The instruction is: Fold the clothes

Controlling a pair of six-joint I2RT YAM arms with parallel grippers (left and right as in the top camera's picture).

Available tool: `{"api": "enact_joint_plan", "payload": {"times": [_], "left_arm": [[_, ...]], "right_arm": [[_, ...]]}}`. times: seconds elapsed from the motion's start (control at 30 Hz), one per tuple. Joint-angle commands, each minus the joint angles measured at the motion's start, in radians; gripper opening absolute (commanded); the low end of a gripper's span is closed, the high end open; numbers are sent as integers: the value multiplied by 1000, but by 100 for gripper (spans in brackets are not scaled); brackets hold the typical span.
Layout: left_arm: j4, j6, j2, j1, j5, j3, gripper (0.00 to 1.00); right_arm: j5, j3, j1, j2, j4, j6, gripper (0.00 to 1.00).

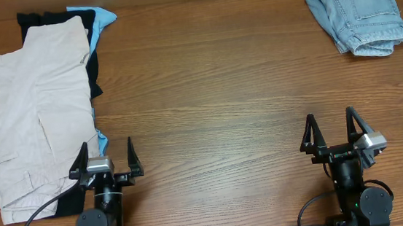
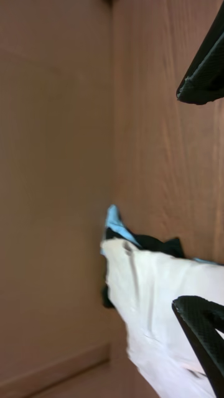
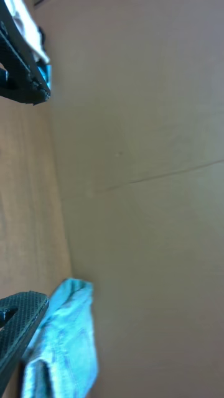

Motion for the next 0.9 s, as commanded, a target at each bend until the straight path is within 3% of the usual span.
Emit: {"api": "enact_joint_plan", "payload": {"times": [0.0,0.23,0.47,0.67,0.73,0.87], "left_arm": [[23,11,-11,7,51,40,100],[-119,11,29,7,52,246,100],[-377,11,253,7,47,583,100],[-645,13,585,7,48,943,100],[-833,22,749,7,59,1129,100],[-1041,59,942,7,96,1334,100]], "right_arm": [[2,18,5,-12,6,-5,100],[2,109,5,-11,-21,-44,100],[2,367,5,103,-206,-164,100],[-77,672,5,367,-402,-164,100],[-124,826,5,511,-519,-164,100],[-196,1064,5,743,-726,-164,100]]}}
